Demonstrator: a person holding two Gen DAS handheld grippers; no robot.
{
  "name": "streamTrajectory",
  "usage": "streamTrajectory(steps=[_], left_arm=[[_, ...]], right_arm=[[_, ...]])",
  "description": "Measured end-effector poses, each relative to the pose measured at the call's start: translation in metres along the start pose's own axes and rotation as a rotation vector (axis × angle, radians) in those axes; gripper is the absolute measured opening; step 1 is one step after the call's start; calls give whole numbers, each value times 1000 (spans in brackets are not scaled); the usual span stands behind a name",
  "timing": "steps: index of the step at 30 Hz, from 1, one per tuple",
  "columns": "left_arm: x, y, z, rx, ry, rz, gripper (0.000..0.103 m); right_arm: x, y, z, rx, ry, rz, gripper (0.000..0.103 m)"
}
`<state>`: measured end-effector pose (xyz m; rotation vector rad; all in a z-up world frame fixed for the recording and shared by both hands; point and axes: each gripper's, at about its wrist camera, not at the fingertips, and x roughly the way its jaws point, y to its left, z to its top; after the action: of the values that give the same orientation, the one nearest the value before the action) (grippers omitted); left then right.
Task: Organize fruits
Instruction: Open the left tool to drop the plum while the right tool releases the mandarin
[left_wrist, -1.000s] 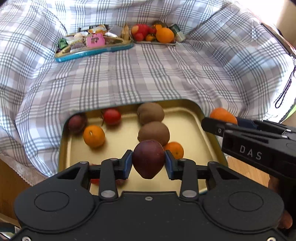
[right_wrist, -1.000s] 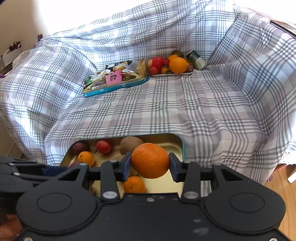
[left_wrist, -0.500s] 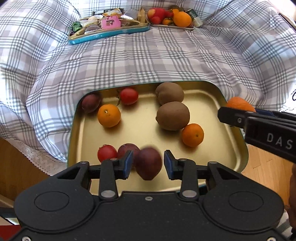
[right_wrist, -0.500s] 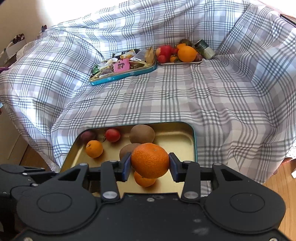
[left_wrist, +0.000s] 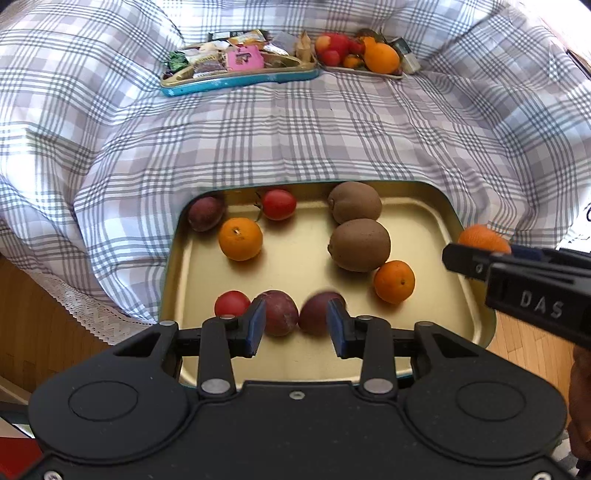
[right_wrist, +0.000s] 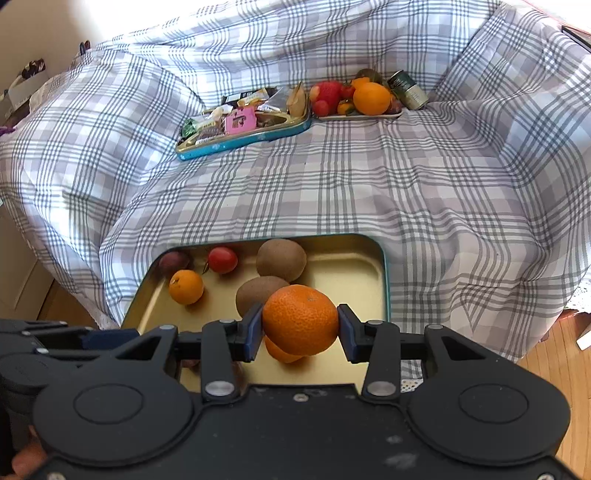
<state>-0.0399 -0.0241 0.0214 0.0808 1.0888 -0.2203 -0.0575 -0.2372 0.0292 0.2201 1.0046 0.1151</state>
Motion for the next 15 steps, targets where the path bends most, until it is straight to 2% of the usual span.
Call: streamTrajectory(steps=[15], left_arm=[[-3, 17, -2, -61, -5, 18, 45]], right_arm=[[-7, 11, -1, -56, -4, 18, 44]])
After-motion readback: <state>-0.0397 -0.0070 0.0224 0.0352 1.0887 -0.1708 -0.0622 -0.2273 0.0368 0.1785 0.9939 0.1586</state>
